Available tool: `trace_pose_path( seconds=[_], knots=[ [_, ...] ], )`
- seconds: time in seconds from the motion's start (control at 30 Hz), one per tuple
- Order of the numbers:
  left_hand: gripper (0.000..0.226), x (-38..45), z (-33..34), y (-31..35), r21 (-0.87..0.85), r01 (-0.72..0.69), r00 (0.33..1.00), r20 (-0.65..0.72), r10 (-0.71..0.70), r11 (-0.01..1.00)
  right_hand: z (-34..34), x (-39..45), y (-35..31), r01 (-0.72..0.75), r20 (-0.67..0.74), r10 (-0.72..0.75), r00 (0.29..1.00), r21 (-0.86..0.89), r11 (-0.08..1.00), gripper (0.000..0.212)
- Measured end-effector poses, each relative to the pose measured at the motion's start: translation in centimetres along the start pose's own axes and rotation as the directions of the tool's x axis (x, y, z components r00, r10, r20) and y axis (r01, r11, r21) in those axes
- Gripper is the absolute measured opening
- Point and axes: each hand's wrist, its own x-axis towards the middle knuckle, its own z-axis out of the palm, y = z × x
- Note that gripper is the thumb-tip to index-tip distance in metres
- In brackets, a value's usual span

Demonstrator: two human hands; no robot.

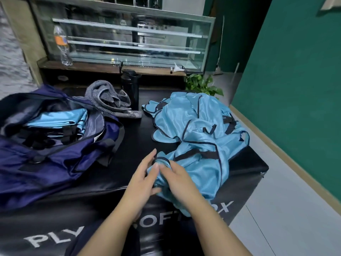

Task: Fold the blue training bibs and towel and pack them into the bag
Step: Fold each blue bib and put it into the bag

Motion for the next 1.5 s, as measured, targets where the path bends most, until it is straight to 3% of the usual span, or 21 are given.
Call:
trace_pose_path(
  seconds=[0.1,0.17,0.27,0.37,0.43,0.57,0.7,0.97,1.07,1.2,1.3,1.5],
  knots=[
    [0.022,-1.2,-0.3,0.6,-0.102,0.014,0.997,-0.077,-0.022,0.995,0.2,-1.5,-1.3,0.029,0.117,-0.037,0.992,0.066,0.997,0.023],
    [0.016,-1.7,-0.6,0.7,-0.147,0.019,0.989,-0.144,-0.041,0.989,0.1,-2.1,-1.4,0.059,0.072,-0.065,0.995,0.083,0.995,0.028],
    [0.014,-2.0,-1.3,0.6,-0.157,0.023,0.962,-0.264,-0.064,0.987,-1.3,-2.1,0.2,0.085,-0.214,-0.071,0.974,0.057,0.995,0.023],
    [0.013,-2.1,-2.2,0.6,-0.205,0.015,0.945,-0.317,-0.081,0.979,-3.8,-2.1,3.2,-0.003,-0.532,-0.087,0.842,-0.166,0.986,0.012],
    [0.013,-2.2,-2.7,0.4,-0.214,0.01,0.941,-0.328,-0.081,0.977,-5.2,-2.3,4.9,-0.123,-0.606,-0.061,0.793,-0.258,0.958,0.024],
    [0.013,-2.7,-3.1,0.1,-0.248,0.033,0.932,-0.343,-0.12,0.968,-6.2,-1.6,6.3,-0.188,-0.5,0.096,0.861,-0.137,0.972,0.058],
    [0.014,-3.4,-3.9,0.2,-0.261,0.039,0.92,-0.366,-0.137,0.965,-6.4,-0.4,6.1,-0.169,-0.439,0.098,0.893,-0.127,0.977,0.074],
    [0.016,-4.6,-5.0,1.6,-0.259,0.065,0.886,-0.428,-0.175,0.964,-5.3,2.8,3.8,-0.199,-0.278,0.192,0.941,0.005,0.98,0.071],
    [0.019,-4.6,-4.7,1.6,-0.3,0.069,0.89,-0.413,-0.195,0.951,-5.1,4.4,3.7,-0.213,-0.354,0.196,0.914,-0.007,0.977,0.064],
    [0.015,-4.4,-4.7,1.3,-0.328,0.079,0.893,-0.396,-0.213,0.941,-5.2,6.1,4.2,-0.206,-0.487,0.1,0.868,-0.17,0.964,0.048],
    [0.014,-4.1,-4.6,1.2,-0.307,0.097,0.897,-0.385,-0.217,0.947,-5.1,7.1,4.2,-0.153,-0.428,0.003,0.904,-0.317,0.936,0.05],
    [0.014,-3.8,-4.8,1.1,-0.267,0.133,0.906,-0.358,-0.226,0.954,-5.1,8.7,4.1,-0.18,-0.338,-0.022,0.941,-0.554,0.812,0.066]
  ],
)
